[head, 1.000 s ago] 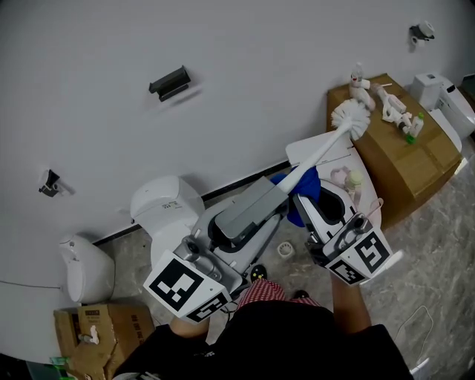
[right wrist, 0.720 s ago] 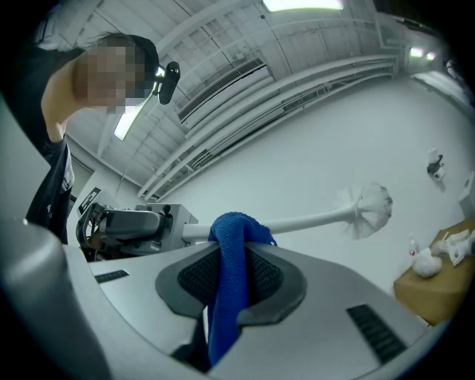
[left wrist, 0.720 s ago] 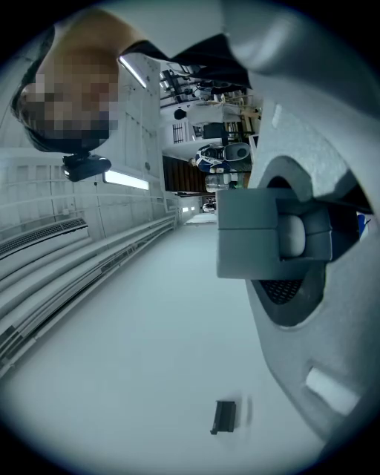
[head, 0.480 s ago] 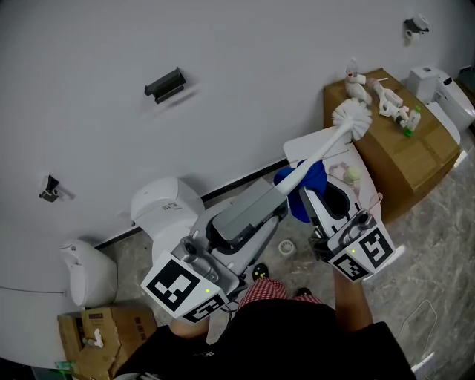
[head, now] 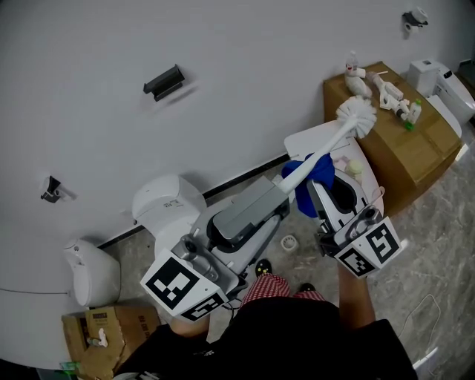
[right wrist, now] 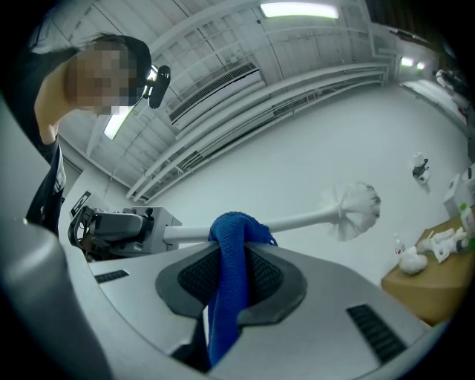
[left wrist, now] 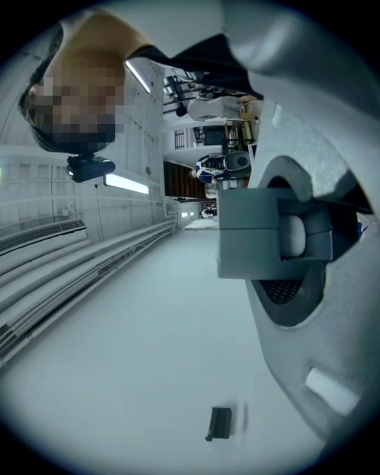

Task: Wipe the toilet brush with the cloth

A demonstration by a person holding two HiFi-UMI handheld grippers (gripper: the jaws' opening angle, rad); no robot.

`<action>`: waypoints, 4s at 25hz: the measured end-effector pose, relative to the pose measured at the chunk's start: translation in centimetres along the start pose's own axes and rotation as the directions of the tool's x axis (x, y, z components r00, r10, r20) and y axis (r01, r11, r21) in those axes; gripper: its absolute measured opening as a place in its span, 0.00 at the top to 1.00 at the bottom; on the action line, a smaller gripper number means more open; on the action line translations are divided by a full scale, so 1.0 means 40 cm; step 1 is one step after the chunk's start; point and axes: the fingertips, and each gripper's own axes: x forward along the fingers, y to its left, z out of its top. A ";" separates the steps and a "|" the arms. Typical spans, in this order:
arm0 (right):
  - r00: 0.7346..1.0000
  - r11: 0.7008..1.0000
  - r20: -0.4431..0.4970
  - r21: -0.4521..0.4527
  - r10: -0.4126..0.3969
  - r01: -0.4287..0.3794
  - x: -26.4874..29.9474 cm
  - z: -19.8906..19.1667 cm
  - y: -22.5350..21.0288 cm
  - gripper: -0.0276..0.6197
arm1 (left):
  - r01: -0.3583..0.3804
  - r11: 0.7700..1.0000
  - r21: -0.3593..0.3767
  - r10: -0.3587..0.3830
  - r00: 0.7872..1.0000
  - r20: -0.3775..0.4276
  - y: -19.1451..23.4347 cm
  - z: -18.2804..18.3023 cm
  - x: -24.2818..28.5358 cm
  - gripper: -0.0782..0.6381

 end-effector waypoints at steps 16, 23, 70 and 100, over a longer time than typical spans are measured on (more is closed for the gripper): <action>0.999 0.999 0.001 0.008 -0.053 0.053 -0.008 0.005 -0.038 0.86 | 0.025 1.000 -0.002 -0.025 1.000 -0.013 0.003 -0.009 -0.005 0.66; 0.998 0.998 -0.002 0.008 -0.069 0.069 -0.010 0.004 -0.050 0.86 | 0.032 0.999 0.007 -0.031 0.999 -0.012 0.004 -0.011 -0.006 0.66; 0.982 0.982 -0.004 0.004 -0.189 0.189 -0.038 0.040 -0.138 0.86 | 0.099 0.993 0.064 -0.099 0.995 -0.006 -0.004 0.001 -0.014 0.66; 0.969 0.968 0.004 0.032 -0.249 0.248 -0.044 0.052 -0.188 0.86 | 0.098 0.993 0.063 -0.097 0.995 -0.007 -0.008 0.000 -0.021 0.66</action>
